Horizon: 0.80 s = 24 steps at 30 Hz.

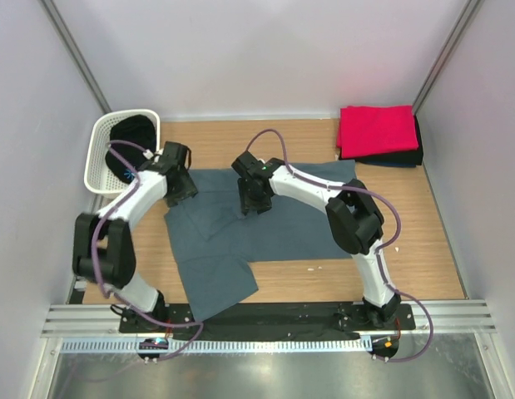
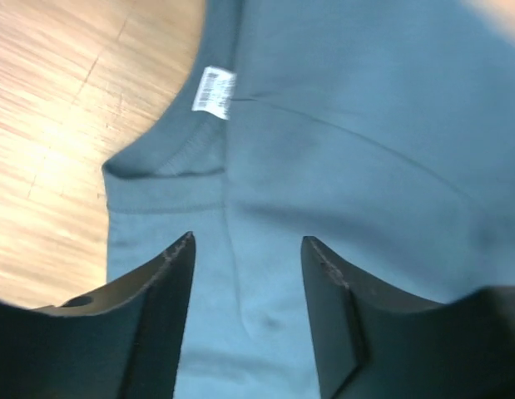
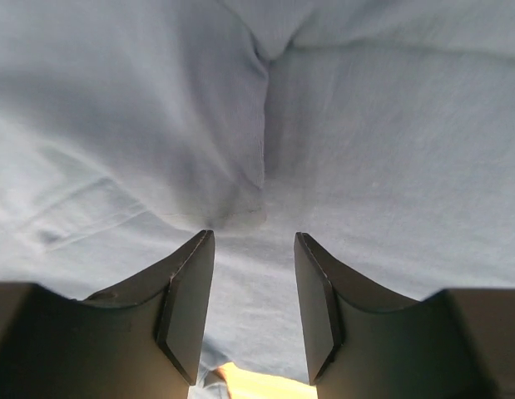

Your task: Fold and stack the t-shirts

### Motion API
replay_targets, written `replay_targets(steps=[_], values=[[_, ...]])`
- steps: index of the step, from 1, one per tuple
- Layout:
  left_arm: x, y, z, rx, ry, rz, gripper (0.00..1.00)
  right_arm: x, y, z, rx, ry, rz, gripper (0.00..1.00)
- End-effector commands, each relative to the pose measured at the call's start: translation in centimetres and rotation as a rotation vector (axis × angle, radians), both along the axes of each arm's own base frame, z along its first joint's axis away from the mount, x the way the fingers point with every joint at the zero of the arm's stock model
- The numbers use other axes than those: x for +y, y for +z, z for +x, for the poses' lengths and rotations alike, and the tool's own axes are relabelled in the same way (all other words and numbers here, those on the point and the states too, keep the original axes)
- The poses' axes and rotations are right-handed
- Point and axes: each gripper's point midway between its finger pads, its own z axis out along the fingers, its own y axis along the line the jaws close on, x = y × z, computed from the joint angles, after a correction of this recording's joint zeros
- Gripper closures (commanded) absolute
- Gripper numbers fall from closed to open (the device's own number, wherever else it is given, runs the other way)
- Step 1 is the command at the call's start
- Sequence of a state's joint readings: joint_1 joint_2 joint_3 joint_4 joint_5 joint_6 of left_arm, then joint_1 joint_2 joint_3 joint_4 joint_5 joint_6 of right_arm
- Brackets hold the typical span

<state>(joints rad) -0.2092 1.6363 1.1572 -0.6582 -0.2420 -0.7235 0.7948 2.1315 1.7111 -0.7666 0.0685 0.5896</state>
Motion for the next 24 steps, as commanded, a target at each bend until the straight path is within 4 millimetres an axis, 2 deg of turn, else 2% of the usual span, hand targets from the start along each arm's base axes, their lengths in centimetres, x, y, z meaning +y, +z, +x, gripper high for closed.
replay_targets(steps=[1, 2, 3, 4, 5, 7, 10, 11, 14, 20, 24], values=[[-1.0, 5.4, -1.0, -0.119, -0.007, -0.087, 0.44, 1.1, 5.8, 1.4, -0.099, 0.024, 0.132, 0.51], [-1.8, 6.4, -1.7, -0.147, -0.013, -0.141, 0.43, 1.0, 6.0, 1.4, -0.096, 0.027, 0.138, 0.51], [-2.4, 6.5, -2.3, -0.149, -0.011, -0.171, 0.44, 0.9, 6.2, 1.3, -0.094, 0.029, 0.142, 0.51], [-2.7, 5.2, -3.6, -0.117, 0.018, -0.2, 0.44, 0.8, 6.3, 1.3, -0.07, 0.034, 0.163, 0.51], [-3.7, 5.5, -4.4, -0.126, 0.007, -0.228, 0.45, 0.6, 6.3, 1.4, -0.065, 0.031, 0.169, 0.51], [-4.7, 3.8, -6.2, -0.092, 0.038, -0.261, 0.48, 0.0, 6.2, 1.7, -0.053, 0.022, 0.177, 0.51], [-5.8, 2.8, -7.7, -0.089, 0.043, -0.256, 0.52, -1.0, 6.2, 2.3, -0.066, 0.014, 0.171, 0.51], [-5.9, 1.9, -8.5, -0.066, 0.048, -0.25, 0.53, -1.3, 6.1, 2.4, -0.07, 0.012, 0.168, 0.51], [-5.8, 0.4, -9.3, -0.035, 0.056, -0.226, 0.57, -2.4, 5.8, 2.9, -0.078, -0.006, 0.163, 0.51], [-6.3, -1.6, -9.2, -0.017, 0.056, -0.228, 0.62, -4.6, 4.8, 4.2, -0.103, -0.056, 0.132, 0.53], [-6.5, -2.1, -8.7, -0.011, 0.051, -0.223, 0.64, -6.1, 5.2, 7.1, -0.172, -0.126, 0.127, 0.57]])
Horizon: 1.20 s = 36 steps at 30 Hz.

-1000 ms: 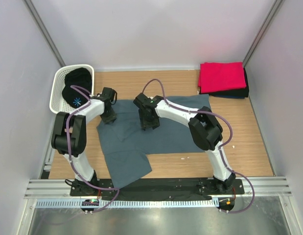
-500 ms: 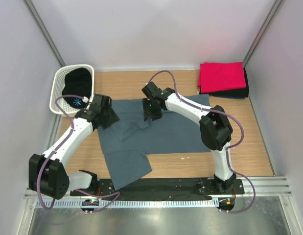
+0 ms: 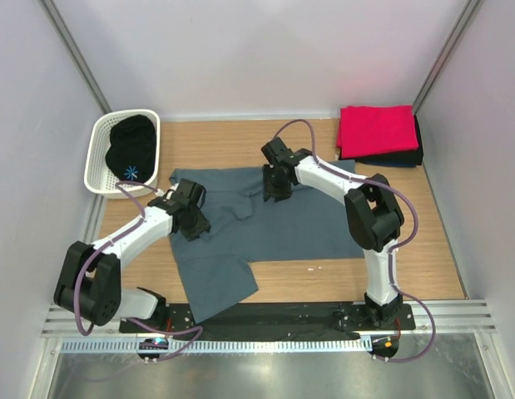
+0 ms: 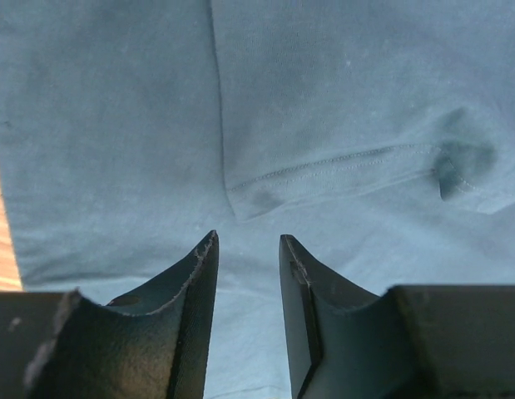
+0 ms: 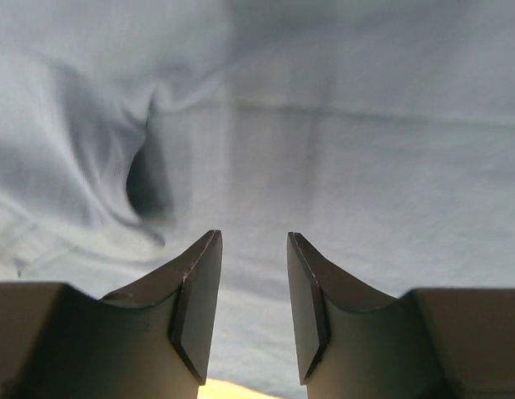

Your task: Fold and stack the t-shirts

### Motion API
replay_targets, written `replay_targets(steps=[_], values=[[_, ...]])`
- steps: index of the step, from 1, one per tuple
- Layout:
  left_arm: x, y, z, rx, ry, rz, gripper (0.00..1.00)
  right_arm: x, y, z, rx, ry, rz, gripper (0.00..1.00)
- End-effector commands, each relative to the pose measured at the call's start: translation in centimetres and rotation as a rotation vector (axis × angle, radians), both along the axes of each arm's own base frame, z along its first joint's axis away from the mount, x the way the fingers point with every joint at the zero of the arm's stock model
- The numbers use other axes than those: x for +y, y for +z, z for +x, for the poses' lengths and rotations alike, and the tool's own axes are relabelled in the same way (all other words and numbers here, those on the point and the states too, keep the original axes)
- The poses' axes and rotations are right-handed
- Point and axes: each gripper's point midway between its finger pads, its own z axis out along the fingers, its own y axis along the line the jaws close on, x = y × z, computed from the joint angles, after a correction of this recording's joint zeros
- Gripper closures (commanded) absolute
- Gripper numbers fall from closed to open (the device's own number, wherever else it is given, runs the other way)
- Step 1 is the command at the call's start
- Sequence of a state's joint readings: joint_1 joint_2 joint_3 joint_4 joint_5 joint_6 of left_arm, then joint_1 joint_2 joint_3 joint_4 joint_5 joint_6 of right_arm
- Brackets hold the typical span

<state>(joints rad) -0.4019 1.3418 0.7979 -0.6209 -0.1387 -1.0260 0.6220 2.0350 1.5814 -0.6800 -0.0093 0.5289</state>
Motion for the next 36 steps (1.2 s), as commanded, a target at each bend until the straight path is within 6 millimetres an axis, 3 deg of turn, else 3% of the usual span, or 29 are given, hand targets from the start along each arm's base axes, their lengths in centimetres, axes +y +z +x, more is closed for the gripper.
replay_targets(steps=[1, 7, 9, 13, 22, 26, 33, 36], values=[[-0.5, 0.0, 1.4, -0.043, 0.017, -0.008, 0.64, -0.2, 5.1, 4.5, -0.198, -0.058, 0.055, 0.58], [0.1, -1.6, 0.9, -0.005, 0.019, 0.035, 0.66, -2.3, 5.6, 10.4, -0.312, -0.152, -0.005, 0.6], [0.3, -2.0, 0.8, 0.005, 0.017, 0.049, 0.66, -2.8, 5.6, 11.6, -0.325, -0.168, -0.012, 0.62], [0.3, -2.3, 0.7, 0.015, 0.013, 0.053, 0.68, -4.6, 3.7, 12.8, -0.299, -0.204, -0.044, 0.63], [0.0, -3.0, 0.7, 0.036, -0.001, 0.051, 0.7, -6.4, 0.9, 12.5, -0.256, -0.227, -0.1, 0.64], [0.2, -3.5, 0.5, 0.05, 0.001, 0.062, 0.75, -6.9, 0.3, 12.2, -0.246, -0.235, -0.107, 0.64], [0.3, -4.0, 0.5, 0.059, -0.01, 0.077, 0.83, -7.7, 0.8, 11.1, -0.22, -0.248, -0.102, 0.64], [0.2, -3.6, 0.7, 0.049, -0.017, 0.071, 0.91, -8.2, 0.7, 10.4, -0.213, -0.254, -0.109, 0.64]])
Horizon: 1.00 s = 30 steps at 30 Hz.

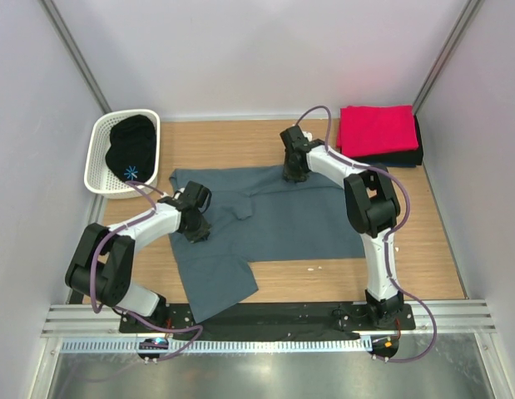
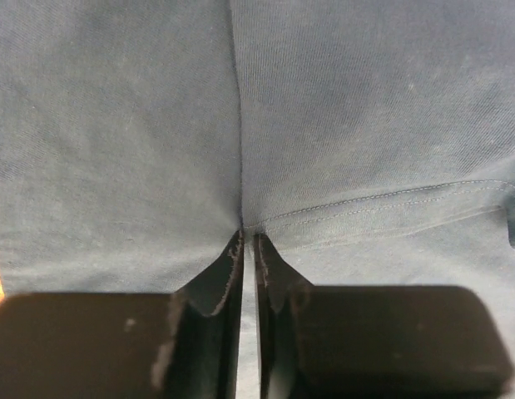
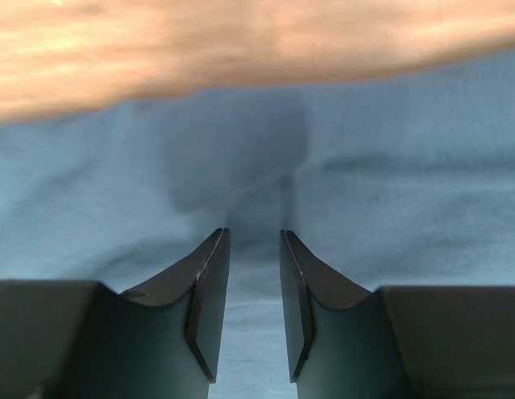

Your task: Fold and stack the t-shirts

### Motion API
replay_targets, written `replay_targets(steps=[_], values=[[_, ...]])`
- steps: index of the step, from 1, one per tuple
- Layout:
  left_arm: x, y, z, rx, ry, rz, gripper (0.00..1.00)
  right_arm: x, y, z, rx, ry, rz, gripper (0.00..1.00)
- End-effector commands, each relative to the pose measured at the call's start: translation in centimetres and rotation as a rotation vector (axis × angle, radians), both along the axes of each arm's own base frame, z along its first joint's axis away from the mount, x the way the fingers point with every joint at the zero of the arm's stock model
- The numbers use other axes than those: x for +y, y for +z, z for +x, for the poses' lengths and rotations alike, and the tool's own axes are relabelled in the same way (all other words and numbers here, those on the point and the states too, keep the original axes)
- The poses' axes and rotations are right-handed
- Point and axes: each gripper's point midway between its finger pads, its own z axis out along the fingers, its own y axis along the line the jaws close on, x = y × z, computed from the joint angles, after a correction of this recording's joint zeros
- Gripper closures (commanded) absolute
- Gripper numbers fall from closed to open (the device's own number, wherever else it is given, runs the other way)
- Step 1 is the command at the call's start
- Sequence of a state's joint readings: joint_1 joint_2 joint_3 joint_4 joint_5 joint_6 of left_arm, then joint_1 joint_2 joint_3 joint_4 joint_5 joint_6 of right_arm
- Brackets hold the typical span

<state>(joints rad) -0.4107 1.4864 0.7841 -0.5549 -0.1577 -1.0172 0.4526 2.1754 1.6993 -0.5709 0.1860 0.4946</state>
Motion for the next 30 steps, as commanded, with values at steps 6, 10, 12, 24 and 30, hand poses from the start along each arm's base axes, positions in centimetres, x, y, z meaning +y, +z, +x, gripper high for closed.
replay_targets(steps=[6, 10, 12, 24, 30], values=[[0.1, 1.4, 0.7, -0.036, -0.034, 0.021, 1.0, -1.0, 2.7, -0.6, -0.043, -0.024, 0.0, 0.64], [0.2, 3.0, 0.4, -0.051, -0.044, 0.013, 1.0, -1.1, 2.4, -0.7, -0.037, -0.028, -0.004, 0.64], [0.3, 3.3, 0.3, -0.059, -0.047, 0.014, 1.0, -1.1, 2.1, -0.6, -0.033, -0.03, -0.004, 0.64], [1.4, 3.9, -2.0, -0.028, -0.052, 0.035, 1.0, -2.2, 2.1, -1.1, -0.011, -0.048, -0.02, 0.64], [2.3, 4.9, -2.5, -0.039, -0.055, 0.051, 1.0, -2.3, 3.0, -1.3, -0.019, -0.056, 0.001, 0.63]])
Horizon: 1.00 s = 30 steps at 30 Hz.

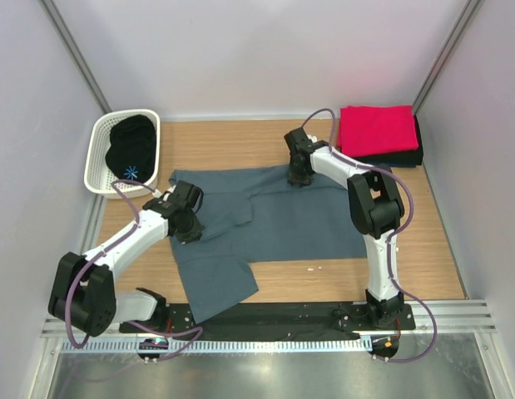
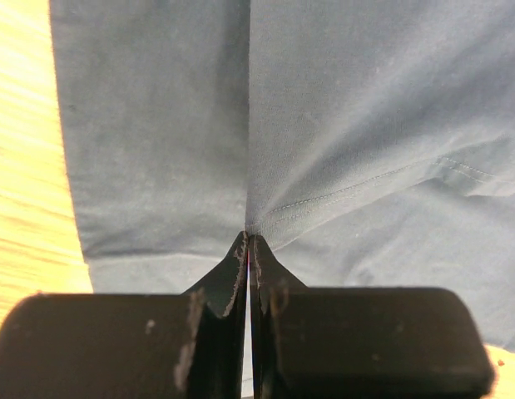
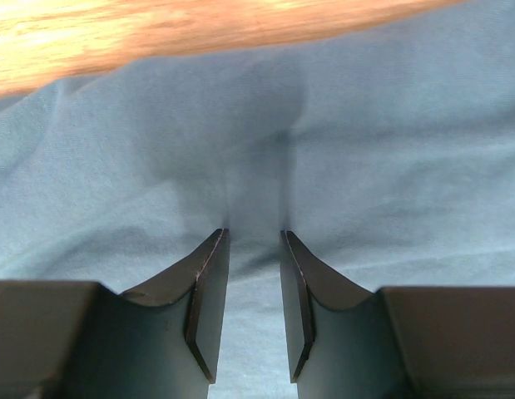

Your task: Fold and stack the t-shirts

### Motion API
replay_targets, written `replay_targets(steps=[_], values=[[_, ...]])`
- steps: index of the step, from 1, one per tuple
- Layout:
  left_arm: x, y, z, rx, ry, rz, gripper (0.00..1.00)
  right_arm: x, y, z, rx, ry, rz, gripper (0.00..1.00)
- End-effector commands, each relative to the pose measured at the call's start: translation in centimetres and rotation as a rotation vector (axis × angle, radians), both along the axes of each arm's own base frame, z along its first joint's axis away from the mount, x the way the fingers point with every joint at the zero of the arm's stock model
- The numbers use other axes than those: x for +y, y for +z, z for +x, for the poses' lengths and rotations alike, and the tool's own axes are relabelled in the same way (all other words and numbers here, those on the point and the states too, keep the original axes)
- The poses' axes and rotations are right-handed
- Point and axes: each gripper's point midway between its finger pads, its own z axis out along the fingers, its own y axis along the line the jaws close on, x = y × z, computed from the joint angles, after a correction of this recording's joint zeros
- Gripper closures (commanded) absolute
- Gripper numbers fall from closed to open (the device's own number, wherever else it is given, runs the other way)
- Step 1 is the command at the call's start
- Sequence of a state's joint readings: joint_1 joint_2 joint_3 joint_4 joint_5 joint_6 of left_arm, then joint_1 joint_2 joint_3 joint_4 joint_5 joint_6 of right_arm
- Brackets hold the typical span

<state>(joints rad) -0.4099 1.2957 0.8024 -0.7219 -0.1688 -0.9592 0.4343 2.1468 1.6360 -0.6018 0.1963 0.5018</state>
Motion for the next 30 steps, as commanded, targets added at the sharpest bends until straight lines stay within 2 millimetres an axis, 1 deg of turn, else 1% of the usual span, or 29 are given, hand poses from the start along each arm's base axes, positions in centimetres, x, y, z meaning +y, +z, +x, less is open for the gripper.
replay_targets(steps=[1, 5, 9, 12, 13, 15, 16, 17, 18, 19, 20, 22, 23, 26, 27, 30], values=[[1.3, 0.7, -0.6, 0.003, 0.0, 0.042, 1.0, -0.4, 4.1, 0.4, -0.078, -0.029, 0.035, 0.63], [2.0, 0.9, -0.7, 0.006, 0.008, 0.051, 1.0, -0.8, 4.1, 0.3, -0.077, -0.041, 0.032, 0.62], [3.4, 1.3, -0.9, 0.009, 0.045, 0.06, 1.0, -2.1, 4.6, 0.5, -0.083, -0.071, 0.02, 0.62], [4.1, 1.4, -0.9, -0.004, 0.061, 0.049, 1.0, -3.7, 5.1, 0.6, -0.088, -0.096, 0.009, 0.62], [4.2, 1.4, -0.9, -0.004, 0.06, 0.047, 1.0, -4.6, 5.5, 0.8, -0.099, -0.113, -0.001, 0.6], [4.1, 1.0, -1.0, 0.007, 0.057, 0.042, 1.0, -6.0, 5.8, 0.6, -0.098, -0.138, -0.019, 0.59], [4.0, 0.7, -1.1, 0.015, 0.053, 0.039, 1.0, -6.8, 6.4, 0.6, -0.11, -0.154, -0.028, 0.58], [4.0, 0.1, -1.3, 0.035, 0.054, 0.041, 1.0, -8.0, 6.3, 0.3, -0.099, -0.178, -0.037, 0.58], [3.8, -0.1, -1.3, 0.037, 0.05, 0.031, 0.99, -8.8, 6.3, 0.2, -0.097, -0.193, -0.041, 0.57], [3.8, -0.4, -1.3, 0.044, 0.05, 0.031, 0.99, -9.6, 6.9, 0.2, -0.115, -0.212, -0.046, 0.56], [3.8, -0.5, -1.3, 0.05, 0.053, 0.032, 0.99, -11.2, 6.5, -0.2, -0.1, -0.243, -0.058, 0.55], [3.8, -1.0, -1.5, 0.067, 0.055, 0.033, 0.98, -12.6, 6.5, -0.6, -0.098, -0.272, -0.064, 0.53], [3.8, -1.2, -1.5, 0.069, 0.054, 0.032, 0.98, -14.1, 6.3, -0.9, -0.092, -0.303, -0.071, 0.52], [3.7, -1.1, -1.3, 0.061, 0.055, 0.032, 0.98, -16.0, 5.3, -1.7, -0.072, -0.342, -0.086, 0.51], [3.8, -1.1, -1.3, 0.062, 0.055, 0.034, 0.99, -17.0, 5.0, -1.8, -0.065, -0.362, -0.09, 0.51], [3.8, -1.0, -1.3, 0.061, 0.051, 0.035, 0.98, -18.3, 4.2, -2.0, -0.055, -0.393, -0.086, 0.51]])
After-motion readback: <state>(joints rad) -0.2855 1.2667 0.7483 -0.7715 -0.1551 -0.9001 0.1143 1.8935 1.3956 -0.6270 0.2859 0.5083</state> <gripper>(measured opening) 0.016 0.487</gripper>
